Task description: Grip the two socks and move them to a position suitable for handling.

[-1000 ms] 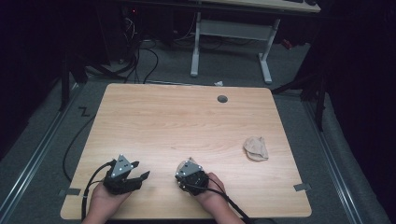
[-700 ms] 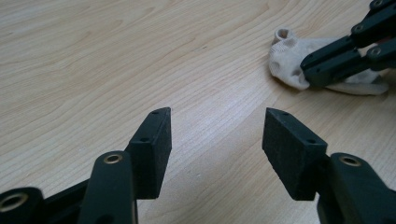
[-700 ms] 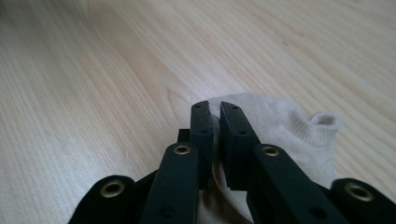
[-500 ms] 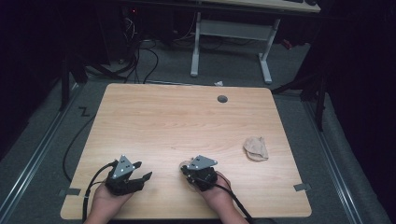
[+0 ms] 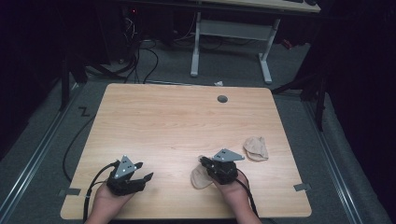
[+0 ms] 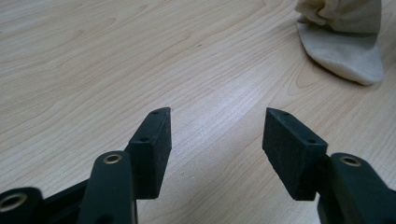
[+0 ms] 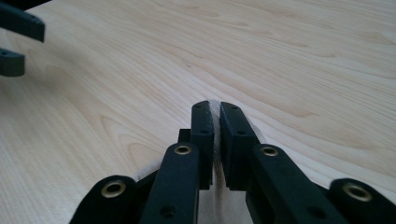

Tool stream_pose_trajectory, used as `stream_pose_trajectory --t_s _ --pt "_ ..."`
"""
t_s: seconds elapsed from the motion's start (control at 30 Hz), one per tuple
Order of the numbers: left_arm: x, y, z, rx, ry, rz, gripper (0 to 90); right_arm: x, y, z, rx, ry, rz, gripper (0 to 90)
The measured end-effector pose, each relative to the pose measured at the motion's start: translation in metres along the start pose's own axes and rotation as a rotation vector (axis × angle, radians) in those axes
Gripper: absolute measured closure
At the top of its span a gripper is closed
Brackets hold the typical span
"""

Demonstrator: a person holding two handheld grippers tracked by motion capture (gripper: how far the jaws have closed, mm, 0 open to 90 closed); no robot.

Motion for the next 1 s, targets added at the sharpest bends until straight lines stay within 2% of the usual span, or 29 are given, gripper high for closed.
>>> stream_pose_trajectory --t_s 0.17,0.33,0.57,0.67,0.7,0.8,0.83,0.9,1.0 --pt "0.0 -0.001 0.0 -0.001 -0.003 -0.003 42.6 -0.004 0.01 0.018 -0.023 -0.057 0.026 84.6" --pt "0.0 -0.001 0.0 0.0 0.001 -0.003 42.5 -0.009 0.017 0.029 -0.038 -0.1 0.031 81.7" --pt "-0.001 0.002 -0.004 0.005 0.013 0.005 42.6 -0.03 0.031 0.051 -0.126 -0.141 -0.011 77.2" --pt "-0.001 0.003 -0.004 0.002 0.012 0.003 42.5 -0.032 0.033 0.056 -0.144 -0.15 -0.014 74.9" --pt "-0.001 0.002 -0.004 -0.002 0.013 -0.003 42.5 -0.035 0.035 0.061 -0.146 -0.169 -0.02 72.6" --pt "-0.002 0.002 -0.003 -0.001 0.011 -0.004 42.5 -0.036 0.038 0.065 -0.157 -0.176 -0.012 71.3" --pt "-0.001 0.002 -0.003 -0.002 0.012 -0.001 42.5 -0.035 0.043 0.069 -0.19 -0.182 0.004 69.5" --pt "-0.001 0.001 -0.003 -0.003 0.012 -0.003 42.5 -0.036 0.046 0.072 -0.203 -0.17 0.014 69.7" --pt "-0.001 0.001 -0.003 -0.007 0.012 -0.006 42.5 -0.038 0.045 0.074 -0.202 -0.165 -0.001 71.7"
Point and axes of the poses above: each handheld gripper's, and its own axes: y roughly backward along the jaws, x roughly out of its top, z roughly to its right, the point moved 2 cm from there along -y, roughly forward along the jaws, and after that the axes turned 2 degrees about -z, right-handed, at the moved point
